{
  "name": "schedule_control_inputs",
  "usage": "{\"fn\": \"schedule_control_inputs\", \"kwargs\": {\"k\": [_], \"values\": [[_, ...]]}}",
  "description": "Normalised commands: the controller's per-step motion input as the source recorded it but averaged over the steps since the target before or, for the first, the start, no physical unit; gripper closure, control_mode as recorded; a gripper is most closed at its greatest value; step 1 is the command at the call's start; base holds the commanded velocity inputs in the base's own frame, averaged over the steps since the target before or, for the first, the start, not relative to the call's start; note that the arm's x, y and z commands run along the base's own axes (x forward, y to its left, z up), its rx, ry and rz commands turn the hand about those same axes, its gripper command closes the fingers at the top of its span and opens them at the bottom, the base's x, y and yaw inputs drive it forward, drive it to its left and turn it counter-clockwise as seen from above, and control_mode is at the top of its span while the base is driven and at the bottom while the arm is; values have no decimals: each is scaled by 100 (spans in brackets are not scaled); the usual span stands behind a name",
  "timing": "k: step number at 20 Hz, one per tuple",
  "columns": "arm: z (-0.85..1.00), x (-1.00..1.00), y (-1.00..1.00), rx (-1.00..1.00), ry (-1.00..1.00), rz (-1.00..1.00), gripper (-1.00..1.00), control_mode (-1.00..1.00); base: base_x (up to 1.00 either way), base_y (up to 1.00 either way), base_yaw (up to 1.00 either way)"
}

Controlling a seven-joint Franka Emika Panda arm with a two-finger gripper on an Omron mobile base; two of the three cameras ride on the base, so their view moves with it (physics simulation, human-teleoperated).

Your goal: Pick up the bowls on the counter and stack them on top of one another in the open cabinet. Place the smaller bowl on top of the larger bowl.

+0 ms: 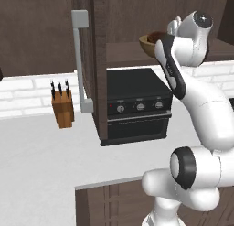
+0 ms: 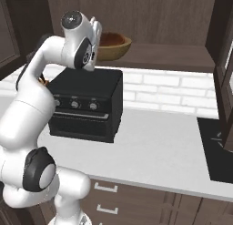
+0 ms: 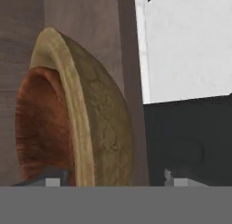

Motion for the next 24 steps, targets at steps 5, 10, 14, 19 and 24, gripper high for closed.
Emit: {"fn": "schedule_control_inputs", "kwargs": {"k": [5,10,14,19,24], "values": [[-3,-100,-48,18,-34,-2,-100,-100,0,0,0],[-49,-100,-56,13,-18,-7,-100,-100,0,0,0],[-100,-100,-70,0,5,-6,-100,-100,0,0,0],[-100,-100,-64,-2,2,-6,-100,-100,0,0,0],[-78,-63,-17,1,23,-7,-100,-100,0,0,0]]}}
